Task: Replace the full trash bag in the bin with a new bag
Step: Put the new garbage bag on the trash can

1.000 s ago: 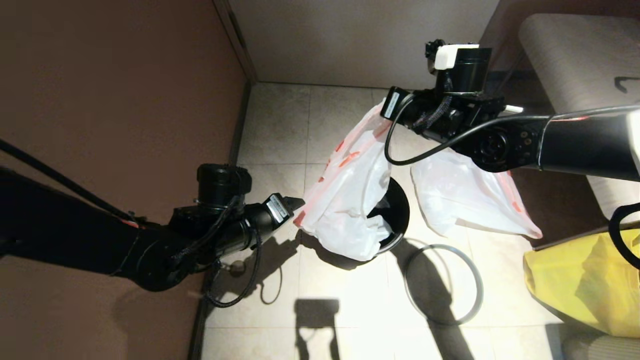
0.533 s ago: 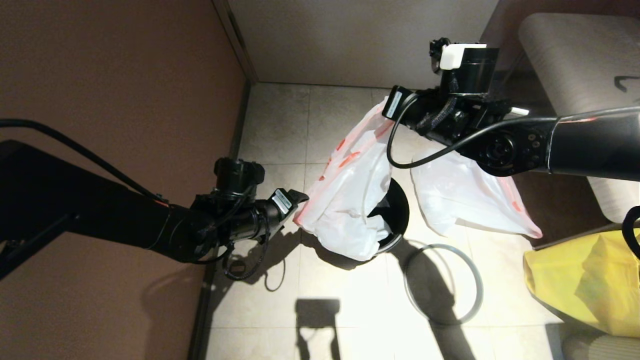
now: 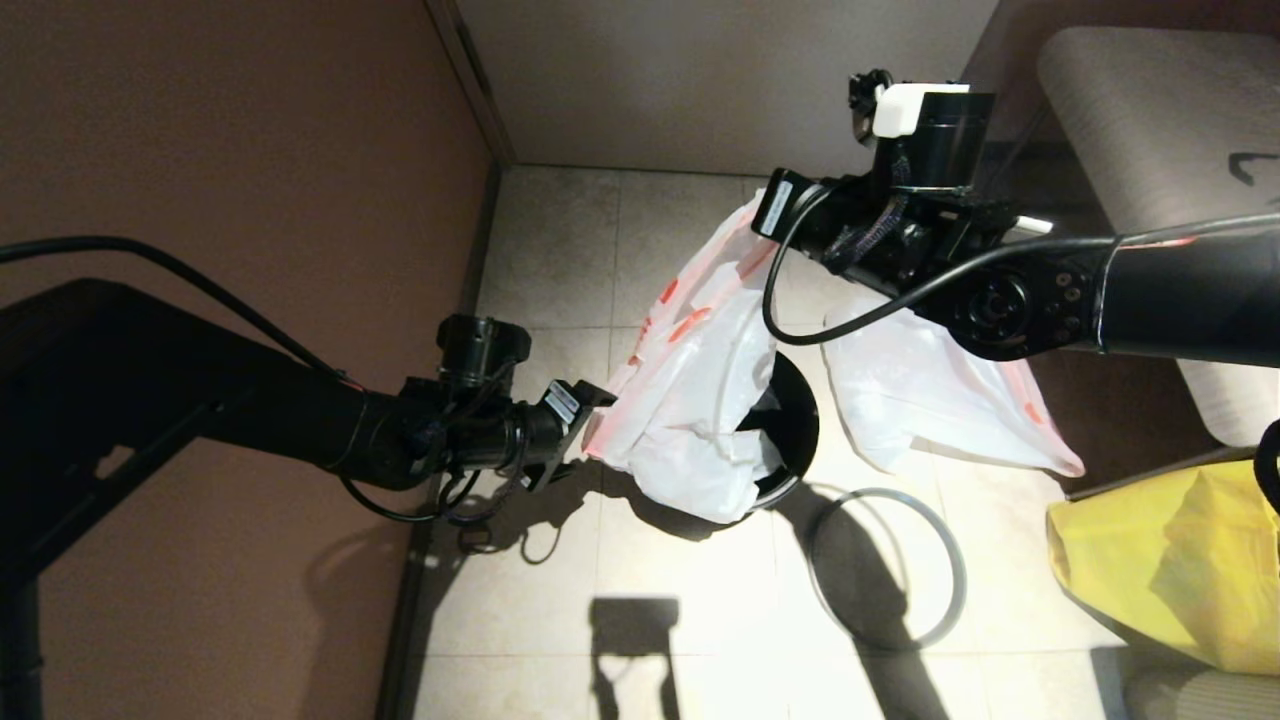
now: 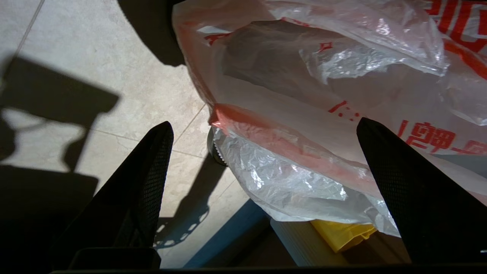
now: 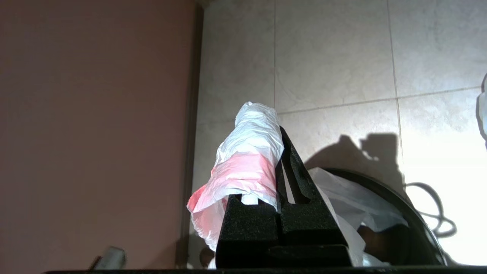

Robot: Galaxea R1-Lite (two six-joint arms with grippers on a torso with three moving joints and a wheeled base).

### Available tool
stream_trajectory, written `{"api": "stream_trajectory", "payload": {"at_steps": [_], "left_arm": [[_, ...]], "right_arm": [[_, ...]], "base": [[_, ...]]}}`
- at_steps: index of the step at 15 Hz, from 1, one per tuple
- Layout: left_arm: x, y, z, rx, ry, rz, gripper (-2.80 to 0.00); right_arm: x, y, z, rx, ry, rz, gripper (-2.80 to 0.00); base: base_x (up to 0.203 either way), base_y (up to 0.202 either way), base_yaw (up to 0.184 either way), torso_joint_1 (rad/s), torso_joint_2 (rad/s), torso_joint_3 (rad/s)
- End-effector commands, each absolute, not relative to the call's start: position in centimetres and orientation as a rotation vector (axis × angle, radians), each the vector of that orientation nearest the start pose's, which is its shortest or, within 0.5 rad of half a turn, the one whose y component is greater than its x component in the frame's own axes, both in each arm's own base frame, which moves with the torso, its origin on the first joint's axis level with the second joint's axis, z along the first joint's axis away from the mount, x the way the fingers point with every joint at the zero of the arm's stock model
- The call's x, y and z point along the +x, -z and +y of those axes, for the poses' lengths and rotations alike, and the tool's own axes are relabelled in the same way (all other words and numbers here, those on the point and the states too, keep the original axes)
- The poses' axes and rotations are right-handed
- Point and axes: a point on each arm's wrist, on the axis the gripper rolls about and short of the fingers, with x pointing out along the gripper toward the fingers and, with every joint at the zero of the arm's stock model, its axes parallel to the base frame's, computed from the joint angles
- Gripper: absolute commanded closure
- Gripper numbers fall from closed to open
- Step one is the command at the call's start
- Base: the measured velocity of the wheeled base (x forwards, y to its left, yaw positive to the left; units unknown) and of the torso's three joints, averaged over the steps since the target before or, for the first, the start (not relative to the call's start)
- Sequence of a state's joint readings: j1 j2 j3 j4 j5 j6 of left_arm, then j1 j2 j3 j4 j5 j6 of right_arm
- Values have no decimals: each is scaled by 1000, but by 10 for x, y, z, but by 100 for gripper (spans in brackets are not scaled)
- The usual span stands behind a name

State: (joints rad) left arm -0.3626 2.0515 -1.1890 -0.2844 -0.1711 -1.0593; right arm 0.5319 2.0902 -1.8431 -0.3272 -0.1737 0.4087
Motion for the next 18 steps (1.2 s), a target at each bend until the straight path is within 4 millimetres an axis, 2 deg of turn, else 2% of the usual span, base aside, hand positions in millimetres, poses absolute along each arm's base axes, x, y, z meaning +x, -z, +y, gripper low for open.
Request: {"api": "stream_trajectory", "payload": {"at_steps": [1, 8, 9, 11, 14, 18], "left_arm": [[371, -117, -143, -959, 154, 829, -280], [370, -104, -144, -969, 201, 912, -280], [371, -101, -146, -968, 208, 926, 0], [371, -99, -148, -967, 219, 935, 0], [378, -85, -154, -958, 216, 955, 0], [378, -84, -165, -951, 274, 986, 0]], "right_arm": [[379, -300, 220, 436, -373, -9, 0], [377, -300, 223, 436, -379, -11, 0], [376, -300, 225, 437, -384, -9, 0], [376, -300, 227, 437, -388, -7, 0], [375, -301, 229, 443, -394, -18, 0], [369, -310, 227, 461, -403, -46, 0]], "base": [[0, 0, 0, 0, 0, 0], [0, 0, 0, 0, 0, 0], [0, 0, 0, 0, 0, 0], [0, 0, 0, 0, 0, 0], [0, 0, 0, 0, 0, 0], [0, 0, 0, 0, 0, 0]]}}
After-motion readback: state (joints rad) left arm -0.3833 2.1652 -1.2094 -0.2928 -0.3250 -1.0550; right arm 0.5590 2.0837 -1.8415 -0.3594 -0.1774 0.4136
